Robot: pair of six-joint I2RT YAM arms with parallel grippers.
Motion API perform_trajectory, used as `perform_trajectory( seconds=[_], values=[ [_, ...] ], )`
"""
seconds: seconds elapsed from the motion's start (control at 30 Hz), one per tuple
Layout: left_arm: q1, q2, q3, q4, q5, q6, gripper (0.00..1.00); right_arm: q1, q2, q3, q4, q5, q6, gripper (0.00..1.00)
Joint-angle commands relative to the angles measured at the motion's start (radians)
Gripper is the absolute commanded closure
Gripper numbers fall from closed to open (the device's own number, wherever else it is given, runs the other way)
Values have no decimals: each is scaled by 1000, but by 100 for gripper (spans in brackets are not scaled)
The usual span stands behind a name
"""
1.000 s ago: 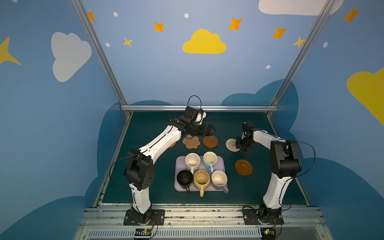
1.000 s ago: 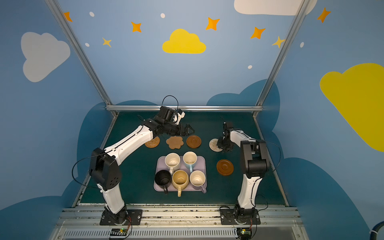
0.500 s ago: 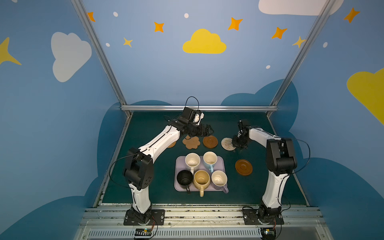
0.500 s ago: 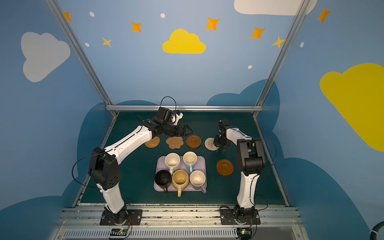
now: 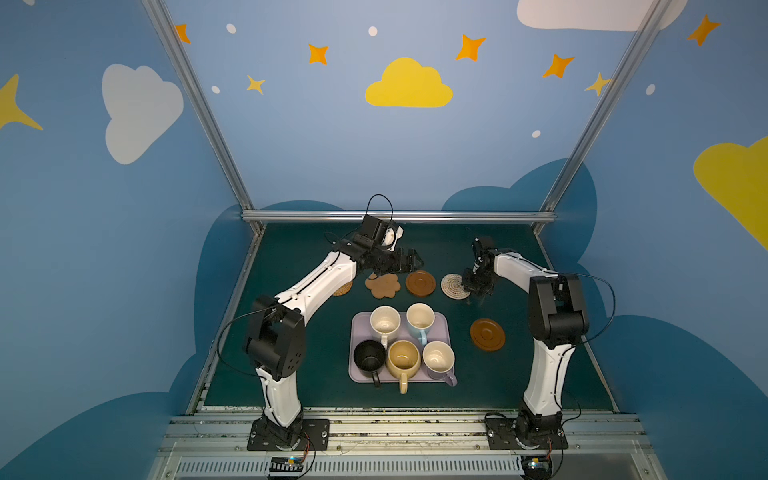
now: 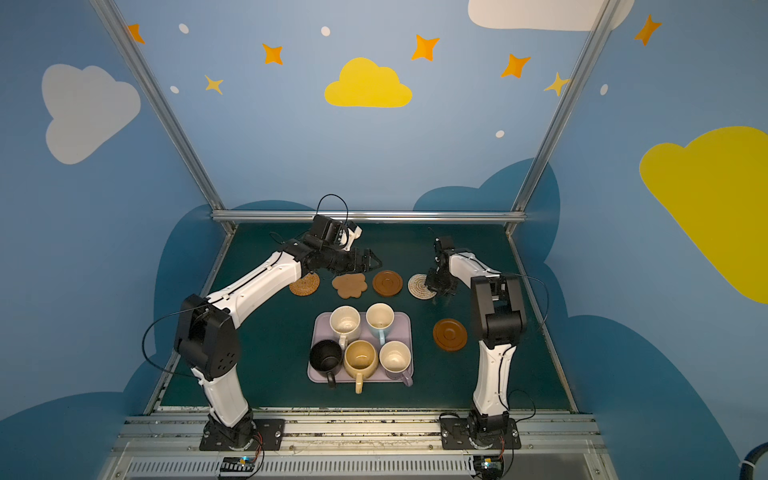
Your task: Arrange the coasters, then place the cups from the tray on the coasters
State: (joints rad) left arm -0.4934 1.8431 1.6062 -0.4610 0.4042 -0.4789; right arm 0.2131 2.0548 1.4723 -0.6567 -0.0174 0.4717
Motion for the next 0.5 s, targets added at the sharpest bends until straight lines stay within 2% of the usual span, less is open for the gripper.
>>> perform_trajectory(
  seconds=[0.0,0.2,0.47],
  values=[
    [3,-36,-5,7,19,-2,0,11,1,25,-27,17,-1,70],
    [3,-49,-5,2,17,-2,0,14,-53,17,-32,18,-2,62],
    [2,-103,-18,-16,-7,-5,0,22,-237,-22,-65,74,-13,30]
  ],
)
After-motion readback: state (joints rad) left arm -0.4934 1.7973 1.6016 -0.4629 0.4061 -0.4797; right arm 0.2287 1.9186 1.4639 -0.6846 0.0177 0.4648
